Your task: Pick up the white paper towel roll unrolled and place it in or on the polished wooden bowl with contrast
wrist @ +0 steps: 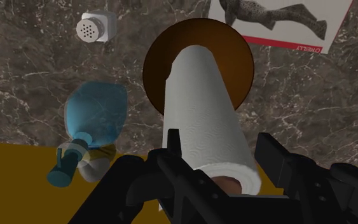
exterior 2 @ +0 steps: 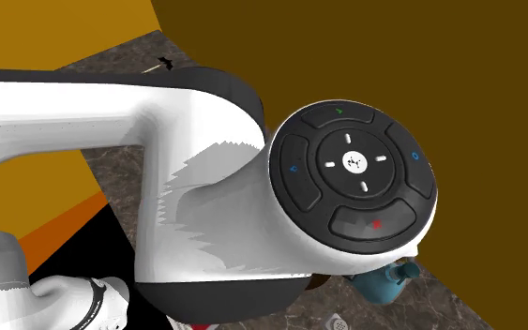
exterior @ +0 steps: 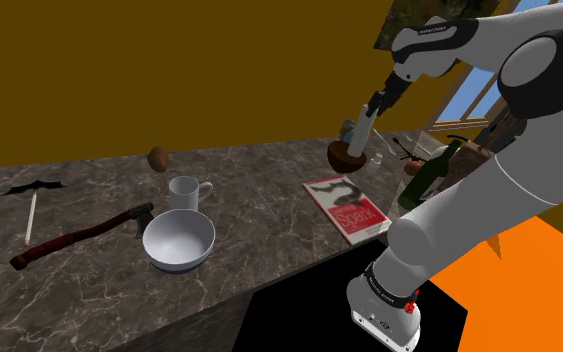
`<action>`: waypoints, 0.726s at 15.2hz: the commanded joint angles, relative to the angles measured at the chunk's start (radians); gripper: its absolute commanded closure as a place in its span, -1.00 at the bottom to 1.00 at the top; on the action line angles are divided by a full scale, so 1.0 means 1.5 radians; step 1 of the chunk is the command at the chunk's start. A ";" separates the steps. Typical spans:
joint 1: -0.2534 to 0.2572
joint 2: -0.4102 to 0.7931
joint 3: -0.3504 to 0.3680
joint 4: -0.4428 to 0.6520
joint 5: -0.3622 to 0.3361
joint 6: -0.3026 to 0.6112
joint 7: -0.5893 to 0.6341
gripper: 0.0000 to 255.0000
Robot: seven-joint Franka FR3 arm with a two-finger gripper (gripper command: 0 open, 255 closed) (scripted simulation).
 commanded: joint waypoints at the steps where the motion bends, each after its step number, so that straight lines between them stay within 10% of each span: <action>1: 0.000 0.001 0.000 -0.003 0.001 0.004 -0.001 1.00; 6: 0.000 0.001 0.000 -0.003 0.001 0.004 -0.001 1.00; 7: 0.000 0.001 0.000 -0.003 0.001 0.004 -0.001 -1.00; 11: 0.000 0.001 0.000 -0.003 0.001 0.004 -0.001 -1.00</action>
